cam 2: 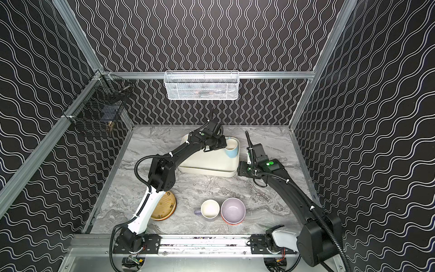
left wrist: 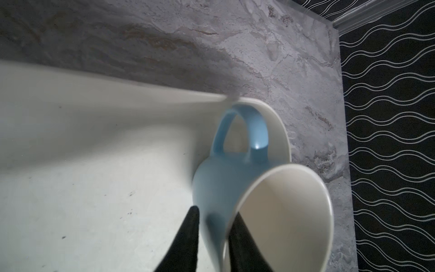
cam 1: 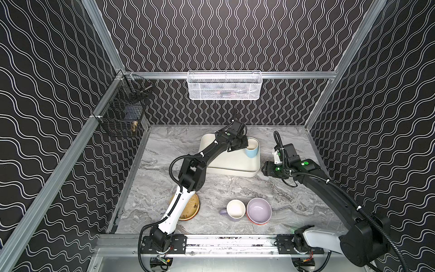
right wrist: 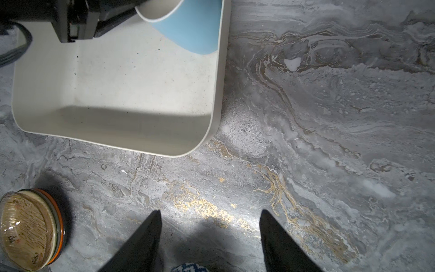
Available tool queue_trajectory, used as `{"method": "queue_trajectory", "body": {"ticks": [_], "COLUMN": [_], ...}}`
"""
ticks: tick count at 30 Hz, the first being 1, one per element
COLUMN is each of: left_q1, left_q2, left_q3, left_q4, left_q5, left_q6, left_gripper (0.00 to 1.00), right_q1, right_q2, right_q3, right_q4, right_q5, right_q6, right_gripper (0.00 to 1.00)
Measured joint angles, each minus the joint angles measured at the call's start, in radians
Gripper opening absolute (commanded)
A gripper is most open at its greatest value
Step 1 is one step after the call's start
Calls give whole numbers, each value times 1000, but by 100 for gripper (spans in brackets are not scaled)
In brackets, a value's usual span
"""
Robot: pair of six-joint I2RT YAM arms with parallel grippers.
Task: Place the mixed dishes into the plastic bin
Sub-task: 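Carry the light-blue mug into the bin's far corner with the left gripper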
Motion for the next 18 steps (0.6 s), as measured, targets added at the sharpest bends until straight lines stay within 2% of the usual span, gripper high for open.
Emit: {"method": "queue_trajectory", "body": {"ticks": [11, 15, 18], "left_q1": [0, 0, 0], "left_q2": [-6, -63, -153], "left_q3": [11, -54, -147], "left_q4": [14, 15, 29], "left_q5": [-1, -6, -41], "left_q6": [-14, -10, 10], "left_gripper": [49, 67, 73], "right_q1": [-7, -7, -7], "right_q2": [-3, 1, 5], "right_q3": [-8, -6, 3], "right_q4": [2, 1, -1], "right_q5": [-3, -8, -14], "right_q6": [-7, -7, -7], "right_gripper": [70, 70, 70]}}
